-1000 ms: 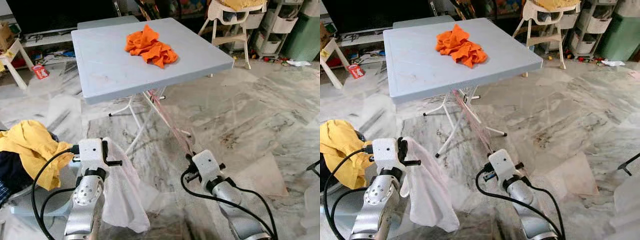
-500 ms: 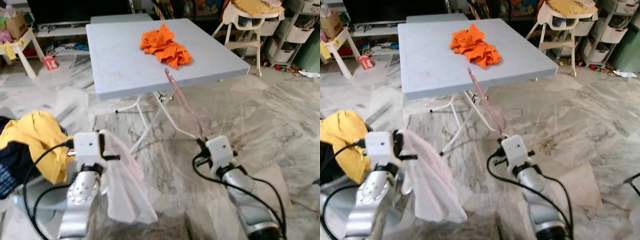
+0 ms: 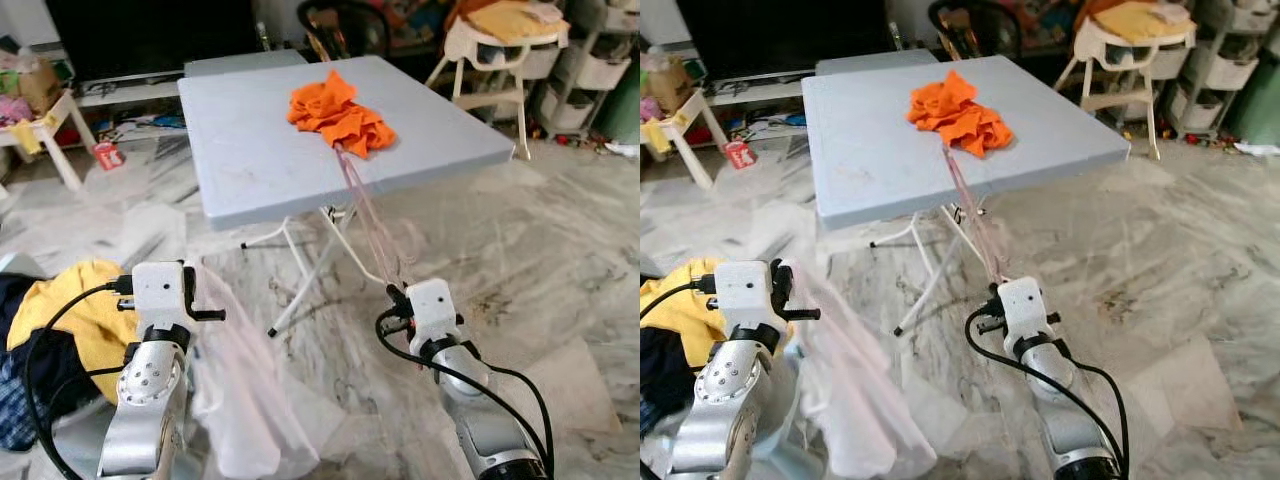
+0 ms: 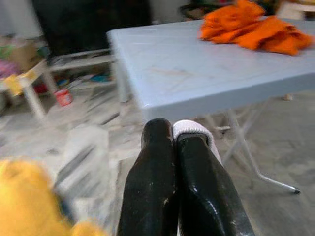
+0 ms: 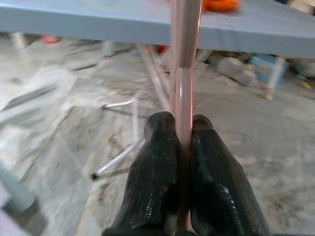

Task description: Hang hanger

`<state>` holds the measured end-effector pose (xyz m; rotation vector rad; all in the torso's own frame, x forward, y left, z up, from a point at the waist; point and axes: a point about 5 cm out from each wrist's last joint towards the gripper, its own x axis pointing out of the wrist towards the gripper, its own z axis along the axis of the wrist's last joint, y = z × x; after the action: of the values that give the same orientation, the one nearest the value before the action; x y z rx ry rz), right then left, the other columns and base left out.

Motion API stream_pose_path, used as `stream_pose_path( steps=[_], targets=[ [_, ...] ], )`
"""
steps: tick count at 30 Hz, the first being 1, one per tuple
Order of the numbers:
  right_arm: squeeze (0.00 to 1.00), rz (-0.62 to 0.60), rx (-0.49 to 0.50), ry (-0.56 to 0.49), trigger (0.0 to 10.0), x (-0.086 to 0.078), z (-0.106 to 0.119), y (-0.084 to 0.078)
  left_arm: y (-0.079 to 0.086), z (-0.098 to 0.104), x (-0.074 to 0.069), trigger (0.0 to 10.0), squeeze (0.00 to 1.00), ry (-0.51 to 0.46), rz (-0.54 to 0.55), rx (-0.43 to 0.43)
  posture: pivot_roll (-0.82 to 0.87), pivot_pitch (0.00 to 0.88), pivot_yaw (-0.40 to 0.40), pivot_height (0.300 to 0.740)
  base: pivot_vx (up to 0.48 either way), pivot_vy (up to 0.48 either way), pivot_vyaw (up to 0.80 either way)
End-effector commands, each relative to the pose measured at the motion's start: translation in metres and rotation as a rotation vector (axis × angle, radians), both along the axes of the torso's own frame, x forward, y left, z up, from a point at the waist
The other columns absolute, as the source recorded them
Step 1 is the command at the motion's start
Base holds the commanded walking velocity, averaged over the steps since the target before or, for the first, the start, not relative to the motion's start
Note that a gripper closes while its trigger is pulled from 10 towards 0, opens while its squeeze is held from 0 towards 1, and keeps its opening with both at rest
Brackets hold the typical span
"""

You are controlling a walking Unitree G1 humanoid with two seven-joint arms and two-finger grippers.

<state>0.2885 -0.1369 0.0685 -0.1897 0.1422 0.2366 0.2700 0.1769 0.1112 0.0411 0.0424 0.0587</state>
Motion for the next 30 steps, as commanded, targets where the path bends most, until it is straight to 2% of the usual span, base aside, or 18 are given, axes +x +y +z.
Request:
stream_pose_path(
  steps=[1, 4, 10, 17, 30],
  targets=[
    [0.0, -0.055, 0.0, -0.003, 10.0, 0.0, -0.001, -0.012, -0.011, 0.01, 0.006, 10.0, 0.0, -0.036, -0.052, -0.007, 0.02, 0.0, 0.068, 0.74, 0.405, 0.259, -0.8],
    [0.0, -0.074, 0.011, -0.013, 10.0, 0.002, 0.0, -0.011, -0.011, 0.012, 0.009, 10.0, 0.0, -0.041, -0.057, 0.003, 0.02, 0.0, 0.071, 0.74, 0.401, 0.26, -0.6],
    [0.0, -0.07, 0.011, -0.023, 10.0, 0.005, 0.002, -0.006, -0.01, 0.011, 0.012, 10.0, 0.0, -0.037, -0.052, 0.001, 0.03, 0.0, 0.053, 0.74, 0.372, 0.129, 0.0],
    [0.0, -0.038, 0.009, -0.025, 10.0, 0.009, 0.004, 0.001, -0.013, 0.006, 0.01, 10.0, 0.0, -0.019, -0.026, -0.026, 0.04, 0.0, 0.023, 0.74, 0.0, 0.0, 0.0],
    [0.0, 0.017, 0.002, -0.038, 10.0, 0.019, 0.01, 0.01, -0.01, 0.006, 0.007, 10.0, 0.0, -0.043, 0.012, -0.034, 0.07, 0.0, -0.017, 0.74, 0.0, -0.381, 0.0]
  ],
)
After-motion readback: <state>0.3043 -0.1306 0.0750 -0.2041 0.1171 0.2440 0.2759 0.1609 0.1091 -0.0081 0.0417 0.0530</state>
